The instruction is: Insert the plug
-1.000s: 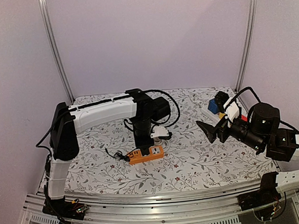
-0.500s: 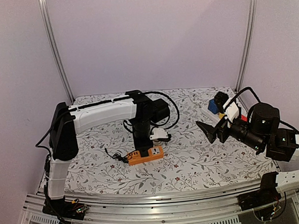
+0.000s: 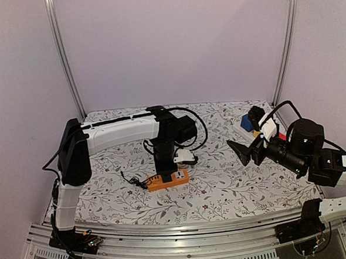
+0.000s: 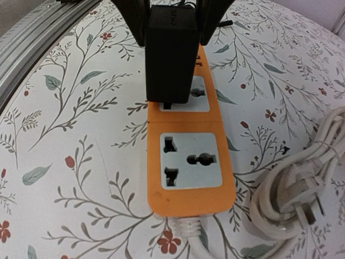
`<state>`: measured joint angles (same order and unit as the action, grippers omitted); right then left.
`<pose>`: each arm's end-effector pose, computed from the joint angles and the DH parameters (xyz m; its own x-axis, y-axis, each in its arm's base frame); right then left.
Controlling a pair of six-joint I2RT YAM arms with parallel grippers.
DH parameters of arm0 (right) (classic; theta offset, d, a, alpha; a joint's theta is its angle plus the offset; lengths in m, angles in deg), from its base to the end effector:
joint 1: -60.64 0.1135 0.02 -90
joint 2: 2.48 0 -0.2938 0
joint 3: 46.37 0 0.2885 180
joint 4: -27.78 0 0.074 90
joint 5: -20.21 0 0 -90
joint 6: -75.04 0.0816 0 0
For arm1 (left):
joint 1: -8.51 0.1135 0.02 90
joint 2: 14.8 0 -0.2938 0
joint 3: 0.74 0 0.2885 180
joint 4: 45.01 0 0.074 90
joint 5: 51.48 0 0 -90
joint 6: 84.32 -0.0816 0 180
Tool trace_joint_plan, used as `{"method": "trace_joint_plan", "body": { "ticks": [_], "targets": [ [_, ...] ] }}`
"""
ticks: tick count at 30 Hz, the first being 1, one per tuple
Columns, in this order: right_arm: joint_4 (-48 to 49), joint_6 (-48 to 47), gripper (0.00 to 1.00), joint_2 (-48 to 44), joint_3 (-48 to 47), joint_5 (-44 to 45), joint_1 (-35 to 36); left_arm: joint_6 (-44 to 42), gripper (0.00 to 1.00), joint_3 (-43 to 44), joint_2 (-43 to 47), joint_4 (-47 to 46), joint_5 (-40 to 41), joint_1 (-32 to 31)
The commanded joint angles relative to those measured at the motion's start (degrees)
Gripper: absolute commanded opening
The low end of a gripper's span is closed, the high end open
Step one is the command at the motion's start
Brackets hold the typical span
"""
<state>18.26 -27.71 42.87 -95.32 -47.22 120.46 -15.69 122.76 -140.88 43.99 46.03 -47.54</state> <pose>0.1528 0.2004 0.3252 0.0832 -0.2622 -0.9614 -0.6028 0.7550 -0.2581 0.2752 -0.3897 0.1831 -0.2195 0.9729 0.0733 0.9712 0.2107 0.1116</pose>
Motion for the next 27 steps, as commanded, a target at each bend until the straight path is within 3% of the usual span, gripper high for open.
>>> {"method": "trace_joint_plan", "body": {
  "ticks": [1,7,18,27],
  "targets": [
    [-1.3,0.1,0.99,-0.9,0.1,0.1,-0.3,1.8,0.0,-5.3,-1.9,4.6,0.6,-0.6],
    [-1.6,0.0,0.99,-1.2,0.1,0.2,-0.4,2.3,0.0,-17.8,-1.9,-2.4,0.6,-1.4],
    [-1.5,-1.0,0.99,0.3,-1.3,-0.2,-0.3,-1.1,0.0,-8.3,-9.5,5.2,-0.4,-2.1],
    [-1.6,-0.5,0.99,-0.4,-0.4,0.1,-0.4,-2.8,0.0,-17.3,-11.3,0.0,-3.6,-1.7]
  ]
}}
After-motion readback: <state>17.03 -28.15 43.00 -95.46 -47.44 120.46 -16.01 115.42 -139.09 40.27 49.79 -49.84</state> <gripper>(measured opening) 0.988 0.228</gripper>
